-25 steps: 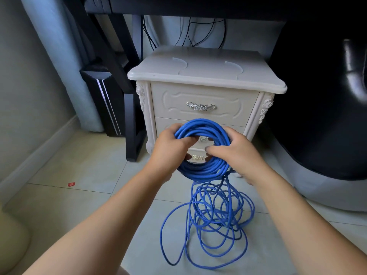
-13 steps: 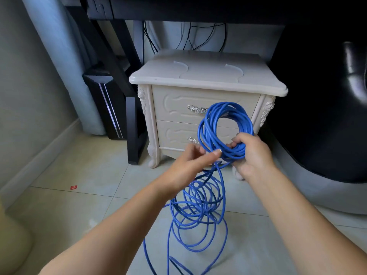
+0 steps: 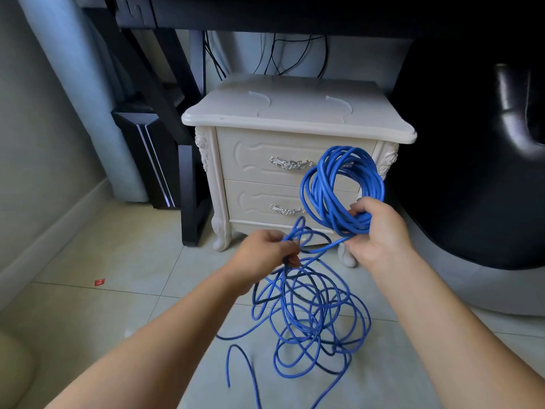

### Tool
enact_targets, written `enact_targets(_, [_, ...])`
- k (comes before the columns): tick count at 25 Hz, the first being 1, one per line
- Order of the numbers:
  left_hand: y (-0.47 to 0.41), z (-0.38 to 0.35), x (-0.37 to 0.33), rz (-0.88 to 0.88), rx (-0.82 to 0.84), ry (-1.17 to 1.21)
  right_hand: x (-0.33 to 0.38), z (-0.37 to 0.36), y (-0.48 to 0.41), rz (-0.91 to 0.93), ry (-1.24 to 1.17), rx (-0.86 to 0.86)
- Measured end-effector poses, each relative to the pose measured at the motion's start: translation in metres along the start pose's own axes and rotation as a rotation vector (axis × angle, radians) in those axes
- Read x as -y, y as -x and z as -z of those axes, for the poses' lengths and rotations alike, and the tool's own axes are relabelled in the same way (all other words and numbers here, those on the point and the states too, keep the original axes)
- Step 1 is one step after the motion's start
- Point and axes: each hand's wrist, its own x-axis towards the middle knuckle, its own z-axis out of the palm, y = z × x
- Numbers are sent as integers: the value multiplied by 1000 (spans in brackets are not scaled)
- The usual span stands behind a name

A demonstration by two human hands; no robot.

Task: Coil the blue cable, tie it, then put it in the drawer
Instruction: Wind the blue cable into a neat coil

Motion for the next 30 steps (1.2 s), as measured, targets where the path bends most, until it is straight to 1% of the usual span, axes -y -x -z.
enact_targets(2, [-2,11,-6,53,3,370,4,7,1,99,104,-10])
enact_targets(3, [-3,17,-9,71,16,500,5,10,2,155,149,-15])
enact_targets(5, [-2,27,-14,86,87,667,4,14,5,271,297,-24])
enact_targets(8, [5,38,-21,106,245,885,-2,18,9,439,606,-25])
enact_targets(11, [10,41,-20,116,439,1158,-7,16,14,531,851,-1])
enact_targets(12, [10,41,-20,97,470,1212,-8,16,15,550,905,4])
enact_targets(13, [9,40,-19,72,461,1219,-9,15,15,563,945,8])
enact_targets(14, [9,39,-19,32,415,1166,-9,15,16,571,969,12])
enact_targets(15, [8,37,-19,-13,337,1059,-8,15,16,573,977,17])
enact_targets(17, [7,35,-18,-114,183,745,-5,15,16,562,985,25])
enact_targets(19, [9,32,-16,-224,134,454,-4,13,17,558,1024,57])
enact_targets(20, [10,29,-15,-264,124,379,-6,11,18,564,1057,92])
enact_targets(21, [12,27,-16,-288,114,356,-9,9,20,568,1109,132])
enact_targets(23, [13,22,-20,-309,108,334,-15,6,22,546,1182,218])
enact_targets(26, [12,21,-21,-299,135,185,-15,6,23,522,1214,341])
enact_targets(28, [12,22,-22,-232,130,21,-14,7,23,501,1239,427])
enact_targets(30, [13,21,-22,-171,88,-210,-20,10,23,467,1311,490])
